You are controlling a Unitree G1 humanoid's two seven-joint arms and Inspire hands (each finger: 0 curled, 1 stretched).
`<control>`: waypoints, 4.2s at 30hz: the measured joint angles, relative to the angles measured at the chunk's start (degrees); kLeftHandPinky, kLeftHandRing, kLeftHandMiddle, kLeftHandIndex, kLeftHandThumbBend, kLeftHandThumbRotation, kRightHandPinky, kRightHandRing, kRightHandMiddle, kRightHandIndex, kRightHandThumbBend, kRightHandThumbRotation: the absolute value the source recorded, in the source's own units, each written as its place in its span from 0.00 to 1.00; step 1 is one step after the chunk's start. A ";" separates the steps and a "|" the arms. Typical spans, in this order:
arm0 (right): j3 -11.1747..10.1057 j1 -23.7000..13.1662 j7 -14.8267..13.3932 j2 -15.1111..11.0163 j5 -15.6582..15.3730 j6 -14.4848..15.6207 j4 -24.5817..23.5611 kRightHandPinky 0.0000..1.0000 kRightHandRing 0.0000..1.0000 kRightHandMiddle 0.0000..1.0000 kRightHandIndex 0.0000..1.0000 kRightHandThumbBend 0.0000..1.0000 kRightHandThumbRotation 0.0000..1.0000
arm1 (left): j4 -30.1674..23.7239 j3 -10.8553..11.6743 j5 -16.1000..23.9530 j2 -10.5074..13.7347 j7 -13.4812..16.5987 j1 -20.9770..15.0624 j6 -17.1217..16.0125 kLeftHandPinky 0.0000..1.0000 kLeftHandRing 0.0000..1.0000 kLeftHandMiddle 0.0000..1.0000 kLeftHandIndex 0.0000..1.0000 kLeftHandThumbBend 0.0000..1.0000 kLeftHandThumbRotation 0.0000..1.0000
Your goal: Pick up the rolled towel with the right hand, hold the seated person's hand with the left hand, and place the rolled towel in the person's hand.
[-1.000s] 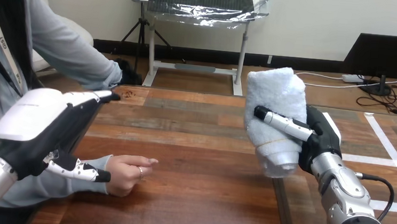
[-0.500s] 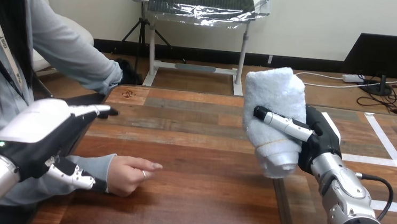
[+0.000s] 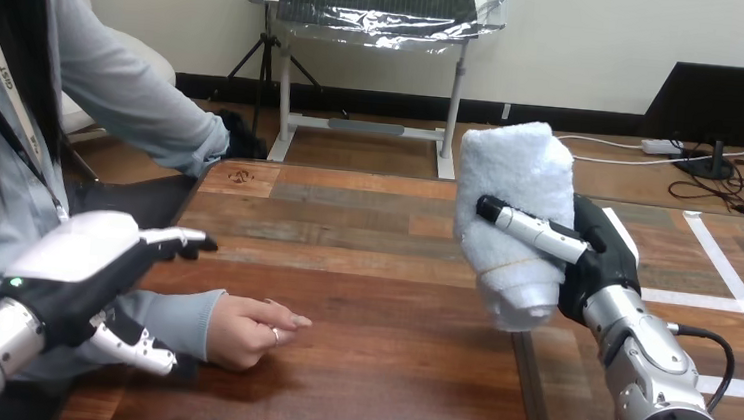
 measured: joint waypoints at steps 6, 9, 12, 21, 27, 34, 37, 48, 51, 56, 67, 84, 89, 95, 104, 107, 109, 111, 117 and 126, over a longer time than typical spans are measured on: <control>-0.15 0.07 1.41 0.00 0.52 -0.02 -0.45 0.32 0.39 0.47 0.44 0.72 0.00 | 3.49 -1.76 1.09 0.04 0.50 -1.49 -0.25 0.73 0.81 0.82 0.84 1.00 0.29; -0.17 0.11 1.87 0.00 0.57 -0.02 -0.88 0.32 0.39 0.47 0.44 0.72 0.00 | 5.20 -2.69 1.69 0.04 0.75 -2.29 -0.30 0.72 0.80 0.82 0.83 1.00 0.28; -0.17 0.13 2.24 0.00 0.57 -0.07 -1.34 0.32 0.39 0.47 0.44 0.72 0.00 | 7.08 -3.69 2.04 0.04 1.36 -3.07 -0.52 0.72 0.80 0.82 0.83 1.00 0.28; -0.16 0.19 2.55 0.00 0.58 -0.11 -2.57 0.31 0.39 0.47 0.44 0.71 0.00 | 12.62 -6.49 2.47 -0.01 2.17 -5.71 -1.38 0.69 0.76 0.80 0.81 1.00 0.28; -0.21 0.47 3.27 0.00 0.96 -0.11 -3.52 0.31 0.39 0.47 0.44 0.71 0.00 | 16.22 -7.72 2.37 -0.02 2.98 -7.63 -3.27 0.67 0.73 0.76 0.78 1.00 0.22; -0.18 1.20 3.59 0.00 1.16 -0.14 -4.57 0.31 0.39 0.47 0.44 0.71 0.00 | 18.51 -8.40 1.71 -0.12 2.87 -9.24 -4.42 0.64 0.69 0.72 0.73 1.00 0.15; -0.18 1.59 3.78 0.00 1.21 -0.14 -4.85 0.31 0.39 0.47 0.44 0.71 0.00 | 19.16 -8.54 1.68 -0.21 2.93 -9.66 -4.69 0.62 0.67 0.70 0.72 1.00 0.14; -0.16 2.91 4.79 0.00 1.42 -0.10 -5.05 0.31 0.40 0.47 0.44 0.69 0.00 | 21.92 -9.68 1.68 -0.43 5.71 -10.98 -8.54 0.55 0.59 0.62 0.64 0.95 0.07; -0.16 3.28 4.99 0.00 1.43 -0.09 -5.10 0.31 0.40 0.47 0.44 0.69 0.00 | 22.59 -10.01 1.70 -0.56 6.50 -11.30 -9.16 0.54 0.57 0.60 0.61 0.93 0.04; -0.16 3.82 5.33 0.00 1.57 -0.07 -5.12 0.31 0.39 0.47 0.45 0.69 0.00 | 23.98 -10.15 1.70 -0.72 7.43 -11.67 -10.02 0.51 0.55 0.58 0.58 0.91 0.01; -0.16 4.55 5.62 0.01 1.79 0.07 -5.58 0.31 0.39 0.47 0.45 0.68 0.00 | 24.83 -10.22 1.70 -0.82 9.27 -11.76 -11.54 0.48 0.51 0.54 0.54 0.87 0.00; -0.09 4.84 7.00 0.01 1.87 0.07 -6.00 0.31 0.39 0.47 0.45 0.70 0.00 | 24.83 -10.35 1.71 -0.85 9.70 -11.76 -12.00 0.44 0.48 0.51 0.51 0.84 0.00; 0.10 4.84 7.07 0.01 1.84 0.07 -6.00 0.30 0.39 0.46 0.45 0.71 0.00 | 24.82 -10.36 1.70 -0.85 9.71 -11.76 -12.00 0.43 0.47 0.50 0.50 0.83 0.00; 0.42 4.85 7.07 0.02 1.74 0.19 -6.00 0.30 0.39 0.46 0.44 0.71 0.00 | 24.70 -10.36 1.69 -0.85 9.69 -11.76 -12.00 0.42 0.46 0.50 0.49 0.83 0.00; 0.79 4.88 7.45 0.13 1.27 0.19 -5.99 0.32 0.40 0.46 0.45 0.70 0.00 | 24.11 -10.36 1.53 -0.85 9.66 -11.76 -12.00 0.40 0.43 0.48 0.47 0.81 0.00; 0.98 4.90 7.48 0.18 1.14 0.19 -5.98 0.33 0.40 0.47 0.45 0.70 0.00 | 23.85 -10.36 1.51 -0.85 9.66 -11.76 -11.99 0.39 0.43 0.48 0.47 0.81 0.00; 1.24 4.90 7.43 0.20 0.96 0.19 -5.98 0.33 0.41 0.47 0.45 0.70 0.00 | 23.62 -10.35 1.51 -0.84 9.66 -11.76 -11.97 0.39 0.43 0.47 0.47 0.81 0.00; 1.60 4.90 7.34 0.20 0.67 0.19 -5.98 0.33 0.41 0.47 0.45 0.71 0.00 | 23.43 -10.35 1.50 -0.84 9.66 -11.76 -11.97 0.38 0.42 0.47 0.47 0.81 0.00; 2.34 4.92 7.42 0.32 -0.12 0.20 -5.96 0.33 0.41 0.47 0.45 0.71 0.00 | 23.09 -10.35 1.33 -0.84 9.63 -11.80 -12.15 0.37 0.42 0.47 0.47 0.80 0.00; 2.98 4.95 7.28 0.68 -0.85 0.41 -5.95 0.33 0.40 0.47 0.45 0.73 0.00 | 22.85 -10.34 0.71 -0.83 8.62 -12.19 -12.68 0.36 0.41 0.46 0.46 0.80 0.00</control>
